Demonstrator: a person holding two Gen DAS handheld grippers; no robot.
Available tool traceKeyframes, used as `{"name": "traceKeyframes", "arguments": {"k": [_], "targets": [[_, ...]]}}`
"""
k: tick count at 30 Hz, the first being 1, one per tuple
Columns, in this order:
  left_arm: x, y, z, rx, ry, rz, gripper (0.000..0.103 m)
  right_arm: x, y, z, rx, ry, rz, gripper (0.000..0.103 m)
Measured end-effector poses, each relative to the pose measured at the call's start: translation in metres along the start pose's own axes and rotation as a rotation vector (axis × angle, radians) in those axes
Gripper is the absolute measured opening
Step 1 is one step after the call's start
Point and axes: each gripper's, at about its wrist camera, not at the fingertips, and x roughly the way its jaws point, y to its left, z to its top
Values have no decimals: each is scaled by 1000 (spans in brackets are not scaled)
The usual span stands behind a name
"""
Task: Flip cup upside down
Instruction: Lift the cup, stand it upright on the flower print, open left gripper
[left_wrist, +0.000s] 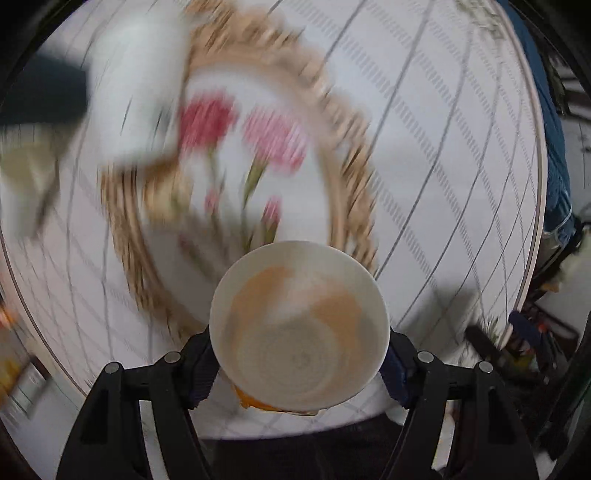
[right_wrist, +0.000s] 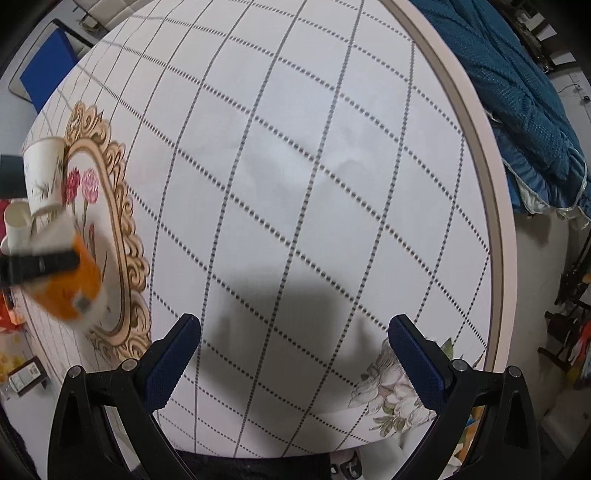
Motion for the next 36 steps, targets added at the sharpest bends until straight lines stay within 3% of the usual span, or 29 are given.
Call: {"name": "traceKeyframes", "arguments": {"k": [5, 12, 19, 22, 28, 36], "targets": [[33, 32, -42, -107, 65, -76, 71, 3, 8, -20, -24, 24, -10, 103], [51, 48, -57, -152, 11, -40, 72, 3, 33, -28, -59, 44, -27, 103], [33, 60, -53, -141, -40, -11, 72, 5, 57, -36, -77, 40, -48, 103], [36, 45, -46, -138, -53, -4, 83, 7, 66, -41, -78, 38, -49, 103], [13, 45, -48, -143, -85, -19, 84, -6, 74, -34, -70, 29, -45, 103], [-44, 51, -99, -133, -244, 12, 84, -36, 91, -61, -75, -31, -23, 103]]}}
